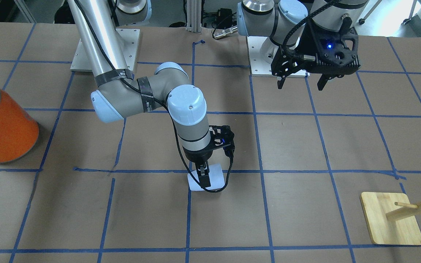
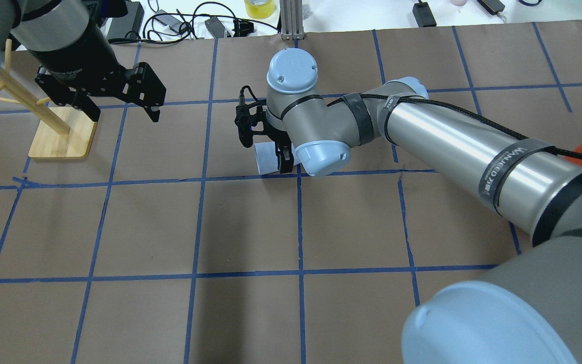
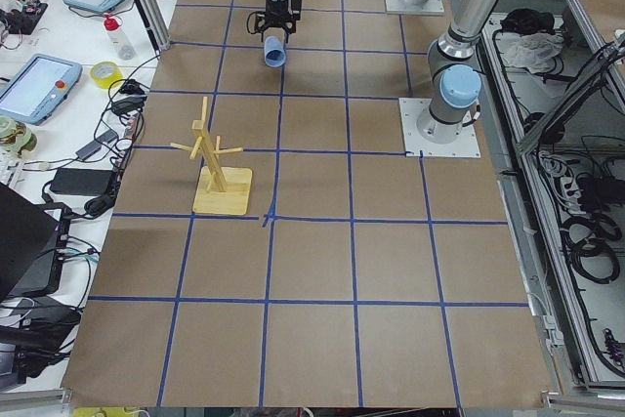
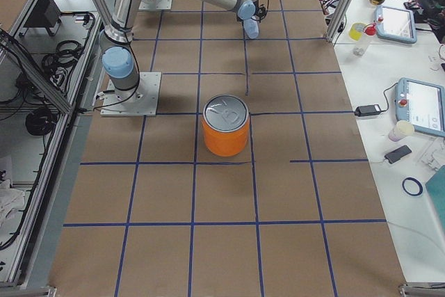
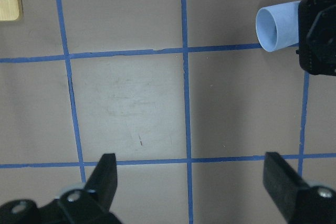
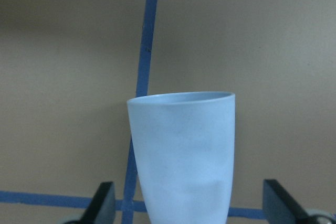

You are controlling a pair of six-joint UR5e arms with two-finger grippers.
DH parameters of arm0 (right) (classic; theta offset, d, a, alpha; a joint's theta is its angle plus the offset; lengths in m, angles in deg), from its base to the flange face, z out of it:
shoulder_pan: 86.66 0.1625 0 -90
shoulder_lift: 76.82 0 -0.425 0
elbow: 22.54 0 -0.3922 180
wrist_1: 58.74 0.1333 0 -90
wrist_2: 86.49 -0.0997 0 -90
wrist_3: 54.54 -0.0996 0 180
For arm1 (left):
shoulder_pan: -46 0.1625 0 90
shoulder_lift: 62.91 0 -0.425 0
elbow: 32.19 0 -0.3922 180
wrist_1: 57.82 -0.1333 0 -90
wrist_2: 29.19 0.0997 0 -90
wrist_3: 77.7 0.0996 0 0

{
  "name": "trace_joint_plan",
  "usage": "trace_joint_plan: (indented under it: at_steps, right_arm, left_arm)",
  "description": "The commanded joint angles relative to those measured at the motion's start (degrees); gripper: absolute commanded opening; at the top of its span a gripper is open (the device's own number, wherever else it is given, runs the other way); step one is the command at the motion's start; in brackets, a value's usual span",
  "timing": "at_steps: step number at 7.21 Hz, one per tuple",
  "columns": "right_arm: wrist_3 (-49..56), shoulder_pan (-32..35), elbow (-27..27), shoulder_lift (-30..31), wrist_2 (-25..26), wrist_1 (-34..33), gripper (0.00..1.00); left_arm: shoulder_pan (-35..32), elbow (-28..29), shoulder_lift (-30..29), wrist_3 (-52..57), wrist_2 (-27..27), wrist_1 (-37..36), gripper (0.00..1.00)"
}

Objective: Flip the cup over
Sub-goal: 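Open the right gripper, laying the cup on its side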

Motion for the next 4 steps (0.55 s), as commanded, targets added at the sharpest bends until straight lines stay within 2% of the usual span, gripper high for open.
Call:
trace_joint_plan:
  at_steps: [1, 2, 3, 4]
  right_arm:
    - [0.0, -0.1, -1.9, 7.6, 0.3, 4.6, 1.00]
    - [-0.1, -0.8, -1.9, 11.4, 0.3, 8.5, 1.00]
    - [-0.8, -1.9, -1.8, 14.3, 0.3, 11.0, 1.00]
    - [-2.6, -4.6, -1.8, 17.0, 0.3, 12.7, 1.00]
  left_arm:
    - [-0.1, 0.0, 0.1, 0.0, -0.4, 0.0, 1.00]
    - [0.0, 0.1, 0.5, -0.1, -0.5, 1.8, 1.00]
    - [0.5, -0.3, 0.1, -0.3, -3.8, 4.3, 1.00]
    - [0.7, -2.3, -1.1, 0.0, -13.7, 2.5, 1.00]
